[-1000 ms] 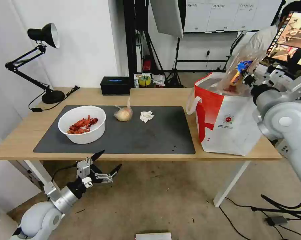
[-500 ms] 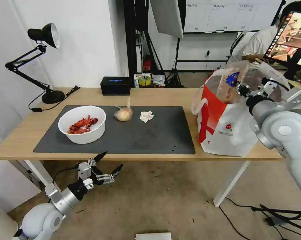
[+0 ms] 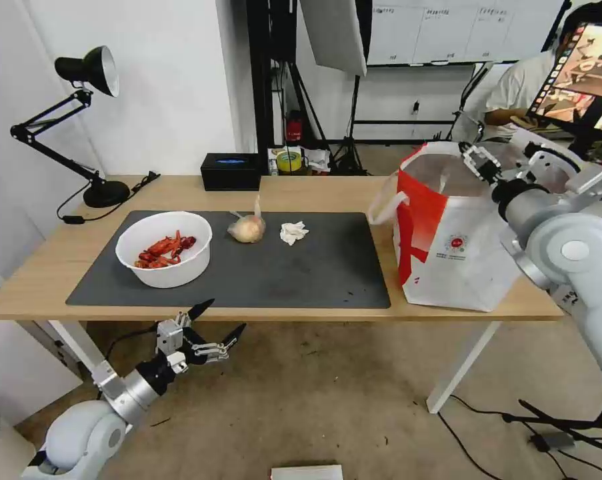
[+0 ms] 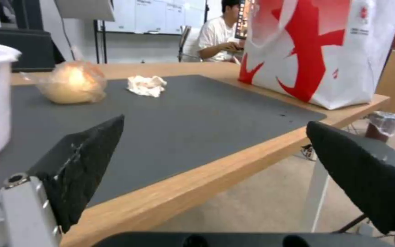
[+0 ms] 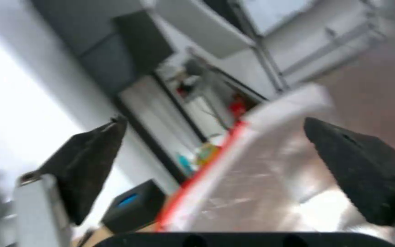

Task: Pick up the trash from the table and place it into the takeout bag.

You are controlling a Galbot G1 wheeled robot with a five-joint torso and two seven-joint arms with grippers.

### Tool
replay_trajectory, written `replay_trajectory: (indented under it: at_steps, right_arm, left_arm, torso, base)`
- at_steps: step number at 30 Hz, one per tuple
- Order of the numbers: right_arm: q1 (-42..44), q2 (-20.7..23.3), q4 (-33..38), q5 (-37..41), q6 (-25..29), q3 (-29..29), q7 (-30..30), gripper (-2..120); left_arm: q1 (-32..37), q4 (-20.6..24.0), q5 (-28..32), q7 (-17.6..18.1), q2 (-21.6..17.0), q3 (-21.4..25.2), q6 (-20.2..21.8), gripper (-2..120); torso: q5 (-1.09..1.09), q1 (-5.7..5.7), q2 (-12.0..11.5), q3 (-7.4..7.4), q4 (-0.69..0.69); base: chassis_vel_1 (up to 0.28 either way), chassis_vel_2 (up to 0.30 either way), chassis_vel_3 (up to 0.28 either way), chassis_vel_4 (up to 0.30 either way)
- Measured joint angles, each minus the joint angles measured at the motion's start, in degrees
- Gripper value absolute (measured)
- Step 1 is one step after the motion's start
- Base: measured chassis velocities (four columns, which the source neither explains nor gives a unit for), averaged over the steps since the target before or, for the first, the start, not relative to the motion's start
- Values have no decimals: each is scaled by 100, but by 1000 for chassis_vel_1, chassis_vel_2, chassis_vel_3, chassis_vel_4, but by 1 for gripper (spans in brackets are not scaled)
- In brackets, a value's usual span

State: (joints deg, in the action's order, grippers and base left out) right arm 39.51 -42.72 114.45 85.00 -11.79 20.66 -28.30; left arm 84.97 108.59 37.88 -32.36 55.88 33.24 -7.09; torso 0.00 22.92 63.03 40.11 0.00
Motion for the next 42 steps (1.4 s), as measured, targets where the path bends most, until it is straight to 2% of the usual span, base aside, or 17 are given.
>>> replay_trajectory:
  at_steps: [1,4,5,6,8,12,14,18,21,28,37,42]
  right_arm:
    - [0,0,0,0,0,0,0,99]
    - [229,217,358,-1132,2,-318,795,100]
    - [229,217,358,-1132,2,-318,795,100]
    - [341,278,471,-1493,16,-411,997,100]
    - [621,381,735,-2093,94,-573,1276,100]
    - [919,437,947,-2426,168,-631,1410,100]
    - [1488,490,1220,-2889,353,-634,1559,100]
    - [1972,491,1380,-3306,509,-634,1604,100]
    - [2616,329,1477,-3824,663,-611,1548,100]
    - [3581,-16,1417,-4581,969,-524,1534,100]
    - [4273,-347,1325,-5149,1214,-502,1448,100]
    - [4524,-480,1274,-5298,1306,-496,1411,100]
  left_arm:
    - [0,0,0,0,0,0,0,100]
    - [50,-6,-218,45,42,110,-51,100]
    - [50,-6,-218,45,42,110,-51,100]
    - [71,-6,-320,98,63,137,-69,100]
    - [123,-6,-459,328,150,192,-120,100]
    - [149,-30,-514,543,225,228,-197,100]
    - [187,-45,-577,818,304,285,-269,100]
    - [219,-48,-633,1027,357,348,-296,100]
    - [265,-42,-717,1322,400,430,-298,100]
    - [438,-26,-913,1680,480,596,-298,100]
    - [574,-9,-1131,2055,545,700,-288,100]
    - [627,-32,-1197,2086,559,737,-282,100]
  torso:
    - [0,0,0,0,0]
    - [0,0,0,0,0]
    - [0,0,0,0,0]
    - [0,0,0,0,0]
    - [0,0,0,0,0]
    - [0,0,0,0,0]
    - [0,0,0,0,0]
    - [0,-1,0,-1,0]
    - [0,0,0,-1,0]
    - [1,-1,0,-1,-1]
    - [0,-1,0,0,0]
    - [0,-1,0,0,0]
  base:
    - [0,0,0,0]
    - [0,0,0,0]
    - [0,0,0,0]
    - [0,0,0,0]
    - [0,0,0,0]
    - [0,0,0,0]
    - [0,0,0,0]
    - [0,0,0,0]
    - [0,0,0,0]
    - [0,0,0,0]
    - [0,0,0,0]
    - [0,0,0,0]
